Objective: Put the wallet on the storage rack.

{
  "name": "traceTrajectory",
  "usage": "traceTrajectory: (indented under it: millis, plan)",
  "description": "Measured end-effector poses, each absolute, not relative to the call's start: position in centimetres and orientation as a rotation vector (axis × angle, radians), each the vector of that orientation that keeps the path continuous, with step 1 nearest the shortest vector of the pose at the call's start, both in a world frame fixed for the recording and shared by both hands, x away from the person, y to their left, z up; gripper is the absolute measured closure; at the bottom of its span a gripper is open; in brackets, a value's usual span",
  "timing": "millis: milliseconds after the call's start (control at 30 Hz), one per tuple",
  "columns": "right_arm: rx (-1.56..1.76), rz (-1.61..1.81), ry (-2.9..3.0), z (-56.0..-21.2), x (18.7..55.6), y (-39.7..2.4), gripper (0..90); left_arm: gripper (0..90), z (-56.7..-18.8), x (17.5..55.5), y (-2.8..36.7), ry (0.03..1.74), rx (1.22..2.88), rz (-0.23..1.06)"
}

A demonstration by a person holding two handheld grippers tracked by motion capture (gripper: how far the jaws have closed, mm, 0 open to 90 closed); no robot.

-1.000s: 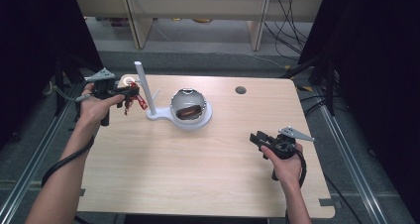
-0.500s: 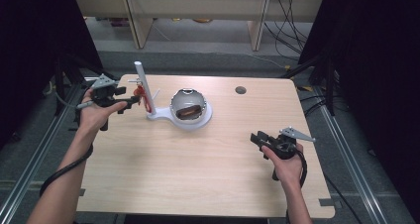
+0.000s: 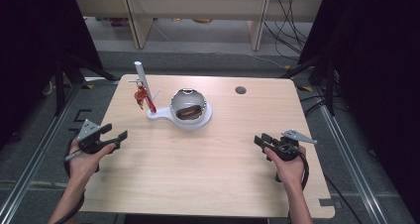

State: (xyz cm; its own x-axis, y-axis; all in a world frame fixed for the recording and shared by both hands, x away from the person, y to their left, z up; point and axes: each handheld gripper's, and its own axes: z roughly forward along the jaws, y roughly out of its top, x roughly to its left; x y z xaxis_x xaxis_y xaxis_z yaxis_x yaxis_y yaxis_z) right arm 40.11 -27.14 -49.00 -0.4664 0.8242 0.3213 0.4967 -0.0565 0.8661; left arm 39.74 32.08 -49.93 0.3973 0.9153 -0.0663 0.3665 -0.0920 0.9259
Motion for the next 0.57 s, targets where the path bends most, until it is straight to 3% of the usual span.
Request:
traceTrajectory:
  millis: [567]
  plan:
    - [1.495,1.467,1.931,-50.0,40.1,-27.1,55.1,28.7,-52.5,36.8,32.2,1.12,1.579,0.779]
